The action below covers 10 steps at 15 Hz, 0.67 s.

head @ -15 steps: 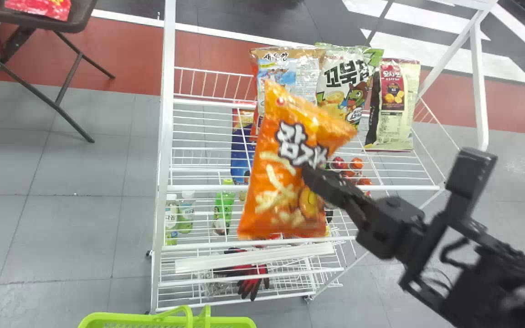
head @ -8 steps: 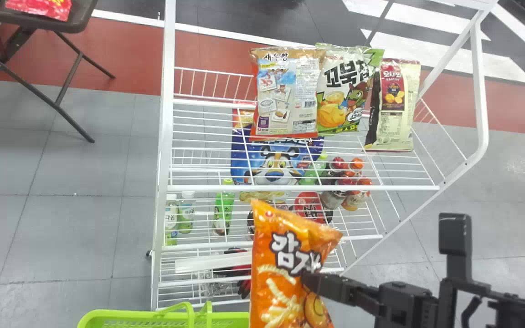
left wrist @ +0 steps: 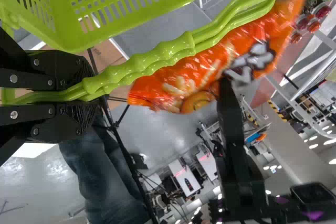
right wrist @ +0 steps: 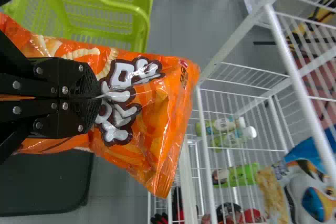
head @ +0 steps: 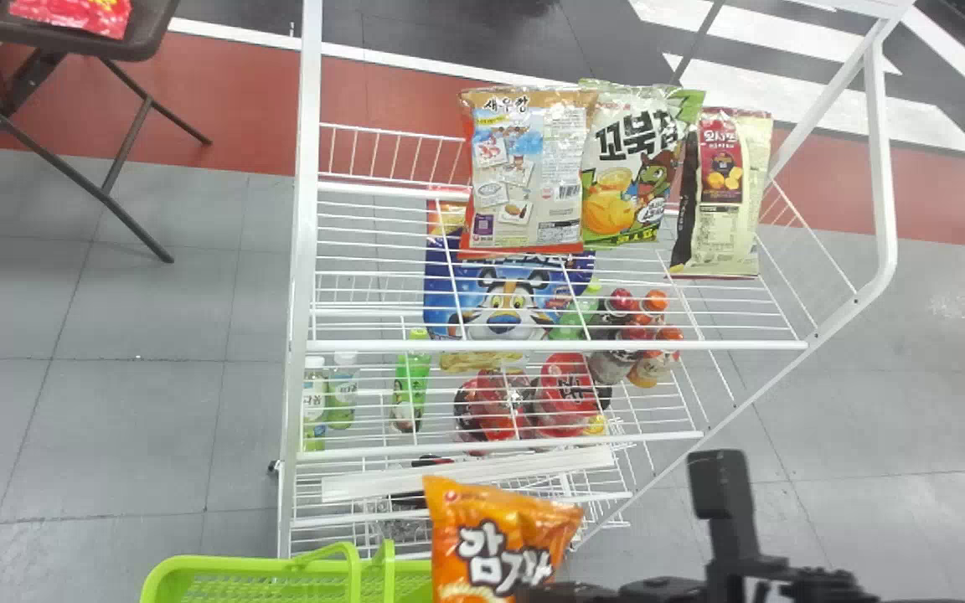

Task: Hold basket handle with left hand then pick Gamjakkang with right hand and place into basket

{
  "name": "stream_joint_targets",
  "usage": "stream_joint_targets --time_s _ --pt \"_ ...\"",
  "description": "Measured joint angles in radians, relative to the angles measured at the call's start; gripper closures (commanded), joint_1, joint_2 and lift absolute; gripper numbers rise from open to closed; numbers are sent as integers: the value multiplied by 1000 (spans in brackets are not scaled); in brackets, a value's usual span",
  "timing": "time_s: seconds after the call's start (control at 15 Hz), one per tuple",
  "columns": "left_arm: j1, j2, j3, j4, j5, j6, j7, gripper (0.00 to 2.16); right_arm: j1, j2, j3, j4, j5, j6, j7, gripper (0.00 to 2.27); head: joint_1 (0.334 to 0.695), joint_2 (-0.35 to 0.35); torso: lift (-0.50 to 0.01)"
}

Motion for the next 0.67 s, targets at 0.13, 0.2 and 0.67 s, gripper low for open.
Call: stream_joint_targets --time_s 0.13,0.2,0.67 --pt "5 0 -6 -15 0 4 0 2135 -4 -10 88 62 47 -35 -8 2246 695 -350 -19" --pt "7 0 -8 -18 0 5 0 2135 -8 -12 127 89 67 -49 -11 2246 695 -350 -19" --pt "26 3 -9 -43 -7 6 2 2135 -77 -14 374 282 155 -203 -78 1474 695 -350 -19"
